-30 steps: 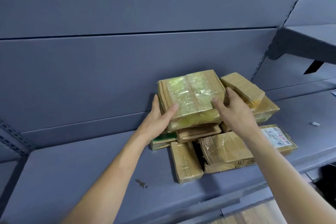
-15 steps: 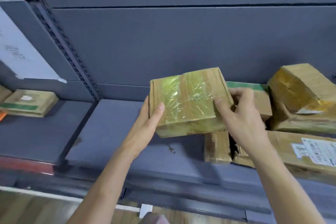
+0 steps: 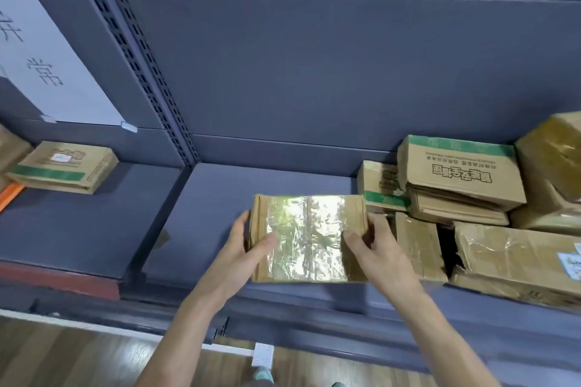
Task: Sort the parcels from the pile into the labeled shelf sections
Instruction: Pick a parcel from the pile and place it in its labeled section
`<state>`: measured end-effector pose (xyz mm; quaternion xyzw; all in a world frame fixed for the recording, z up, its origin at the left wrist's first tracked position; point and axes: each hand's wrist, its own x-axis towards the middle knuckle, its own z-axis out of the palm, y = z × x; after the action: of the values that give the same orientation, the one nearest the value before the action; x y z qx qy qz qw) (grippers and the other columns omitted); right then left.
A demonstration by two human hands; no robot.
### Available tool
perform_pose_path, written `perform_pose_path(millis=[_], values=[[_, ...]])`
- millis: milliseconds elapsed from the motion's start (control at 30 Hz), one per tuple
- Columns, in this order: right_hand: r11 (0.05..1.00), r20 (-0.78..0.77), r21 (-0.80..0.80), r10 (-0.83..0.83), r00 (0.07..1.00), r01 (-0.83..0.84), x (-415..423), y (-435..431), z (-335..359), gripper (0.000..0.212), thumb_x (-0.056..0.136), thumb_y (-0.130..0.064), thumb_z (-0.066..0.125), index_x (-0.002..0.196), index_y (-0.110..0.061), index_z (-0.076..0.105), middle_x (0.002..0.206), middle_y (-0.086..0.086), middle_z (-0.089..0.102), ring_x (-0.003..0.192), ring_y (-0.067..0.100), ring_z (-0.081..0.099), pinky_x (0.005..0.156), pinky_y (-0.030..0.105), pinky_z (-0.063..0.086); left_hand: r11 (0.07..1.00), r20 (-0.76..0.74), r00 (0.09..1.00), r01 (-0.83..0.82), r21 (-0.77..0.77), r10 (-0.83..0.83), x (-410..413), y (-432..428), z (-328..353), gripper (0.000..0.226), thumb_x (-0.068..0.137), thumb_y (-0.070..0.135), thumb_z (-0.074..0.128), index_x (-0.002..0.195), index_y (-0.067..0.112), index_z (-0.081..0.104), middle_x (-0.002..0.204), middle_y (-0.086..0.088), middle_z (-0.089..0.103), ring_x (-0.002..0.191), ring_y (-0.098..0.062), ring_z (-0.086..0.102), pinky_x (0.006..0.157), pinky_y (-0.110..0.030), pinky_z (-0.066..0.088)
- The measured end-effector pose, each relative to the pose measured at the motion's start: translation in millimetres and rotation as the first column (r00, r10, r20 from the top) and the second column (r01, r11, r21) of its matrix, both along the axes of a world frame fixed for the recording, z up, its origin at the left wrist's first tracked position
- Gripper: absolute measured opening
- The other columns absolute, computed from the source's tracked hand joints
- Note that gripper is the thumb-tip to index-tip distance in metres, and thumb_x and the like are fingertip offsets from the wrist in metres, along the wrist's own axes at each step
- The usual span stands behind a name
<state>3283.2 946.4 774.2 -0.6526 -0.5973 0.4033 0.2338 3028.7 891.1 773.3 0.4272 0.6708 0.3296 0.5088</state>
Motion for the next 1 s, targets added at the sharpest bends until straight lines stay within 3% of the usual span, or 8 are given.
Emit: perform_pose_path(millis=[200,300,433,533,700,800,900,1000], values=[[0.987,0.124,-0.149,-0.036,0.992,0.054,-25,4,-6,0.047,0.094,-0.058,0.055,0.11,-0.014,0.058,0.11,0.015,0.061,0.099,0.031,0.061,0.089,0.045,0.051,0.999,-0.034,0.999,0.01,-0.04,-0.011,-20,18,-14,0.058,0.065,0.103,0.043,0.113,0.073,0.029,0.112,0.044,0.051,0.103,0.015,0.053,0.08,-0.023,0.043],[0.99,0.124,-0.113,-0.074,0.99,0.088,-35,-3,3,0.063,0.09,-0.07,0.051,0.118,-0.014,0.057,0.114,0.011,0.058,0.103,0.031,0.06,0.095,0.05,0.05,1.0,-0.05,0.999,-0.019,-0.004,0.019,-28,25,-12,0.062,0.064,0.105,0.033,0.114,0.068,0.026,0.111,0.038,0.048,0.097,0.012,0.052,0.071,-0.02,0.04],[0.985,-0.067,0.026,-0.168,0.983,0.17,-49,-17,20,0.075,0.085,-0.083,0.042,0.137,-0.03,0.046,0.126,-0.006,0.06,0.115,0.012,0.057,0.097,0.037,0.045,0.991,0.008,0.995,-0.104,0.082,0.104,-44,27,4,0.053,0.063,0.106,0.027,0.109,0.079,0.029,0.103,0.06,0.041,0.097,0.029,0.042,0.09,-0.033,0.034],[0.972,-0.184,0.064,-0.209,0.96,0.224,-60,-26,26,0.071,0.09,-0.078,0.04,0.148,-0.038,0.04,0.135,-0.018,0.047,0.119,-0.005,0.048,0.104,0.028,0.033,0.986,-0.017,0.997,-0.072,0.149,0.075,-53,23,16,0.049,0.076,0.098,0.026,0.121,0.079,0.03,0.103,0.065,0.037,0.093,0.043,0.035,0.087,-0.022,0.03],[0.983,-0.092,0.007,-0.18,0.979,0.181,-70,-34,17,0.068,0.085,-0.077,0.032,0.132,-0.034,0.055,0.123,-0.002,0.045,0.094,-0.02,0.045,0.081,0.027,0.036,0.984,-0.084,0.996,-0.023,0.176,0.038,-44,15,6,0.068,0.084,0.084,0.041,0.14,0.046,0.045,0.131,0.03,0.041,0.117,0.013,0.047,0.09,-0.022,0.036],[0.983,-0.073,-0.034,-0.181,0.981,0.179,-67,-34,16,0.066,0.086,-0.079,0.032,0.128,-0.034,0.054,0.125,0.0,0.049,0.104,-0.009,0.048,0.085,0.03,0.037,0.994,-0.06,0.997,-0.052,0.1,0.059,-40,9,2,0.06,0.078,0.096,0.031,0.124,0.06,0.045,0.122,0.03,0.05,0.112,0.007,0.051,0.085,-0.027,0.04],[0.975,-0.113,-0.082,-0.216,0.97,0.207,-67,-40,16,0.066,0.089,-0.081,0.034,0.141,-0.042,0.042,0.131,-0.014,0.051,0.12,0.006,0.046,0.096,0.034,0.034,0.996,-0.022,0.998,-0.059,0.065,0.061,-41,2,4,0.065,0.067,0.104,0.019,0.108,0.061,0.046,0.099,0.035,0.058,0.091,0.01,0.057,0.074,-0.027,0.042],[0.965,-0.179,-0.061,-0.262,0.948,0.255,-69,-44,16,0.056,0.084,-0.086,0.034,0.118,-0.043,0.047,0.106,-0.031,0.06,0.099,-0.012,0.054,0.084,0.027,0.039,0.99,-0.006,0.998,-0.065,0.126,0.066,-45,0,2,0.073,0.067,0.104,0.023,0.105,0.049,0.052,0.103,0.017,0.064,0.091,0.0,0.06,0.084,-0.032,0.048]])
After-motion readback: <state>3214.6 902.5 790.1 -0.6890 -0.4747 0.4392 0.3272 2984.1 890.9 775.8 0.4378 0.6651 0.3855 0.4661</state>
